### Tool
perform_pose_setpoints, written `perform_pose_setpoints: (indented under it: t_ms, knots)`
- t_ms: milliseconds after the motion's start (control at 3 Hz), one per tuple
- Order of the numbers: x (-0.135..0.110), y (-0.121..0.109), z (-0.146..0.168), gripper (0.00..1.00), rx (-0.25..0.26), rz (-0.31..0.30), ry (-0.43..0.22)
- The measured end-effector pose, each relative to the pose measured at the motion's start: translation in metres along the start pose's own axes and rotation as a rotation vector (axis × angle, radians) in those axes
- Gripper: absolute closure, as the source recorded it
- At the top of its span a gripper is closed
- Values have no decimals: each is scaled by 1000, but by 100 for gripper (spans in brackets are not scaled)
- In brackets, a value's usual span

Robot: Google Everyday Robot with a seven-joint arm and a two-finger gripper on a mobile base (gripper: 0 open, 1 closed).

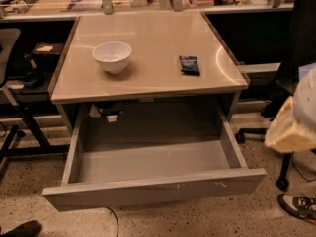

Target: Close top drawer

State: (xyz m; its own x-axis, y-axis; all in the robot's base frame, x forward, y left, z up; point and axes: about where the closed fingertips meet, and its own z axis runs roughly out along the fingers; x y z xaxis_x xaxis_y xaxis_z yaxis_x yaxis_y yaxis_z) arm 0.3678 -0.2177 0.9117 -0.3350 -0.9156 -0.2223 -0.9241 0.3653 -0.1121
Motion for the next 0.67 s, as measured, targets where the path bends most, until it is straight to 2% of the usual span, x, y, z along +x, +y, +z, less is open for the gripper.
perform_pose_setpoints:
  t_ms: [333, 667]
  knots:
    - [21, 49, 50, 100, -125, 58, 4]
    - [29, 60, 63, 100, -161, 66, 23]
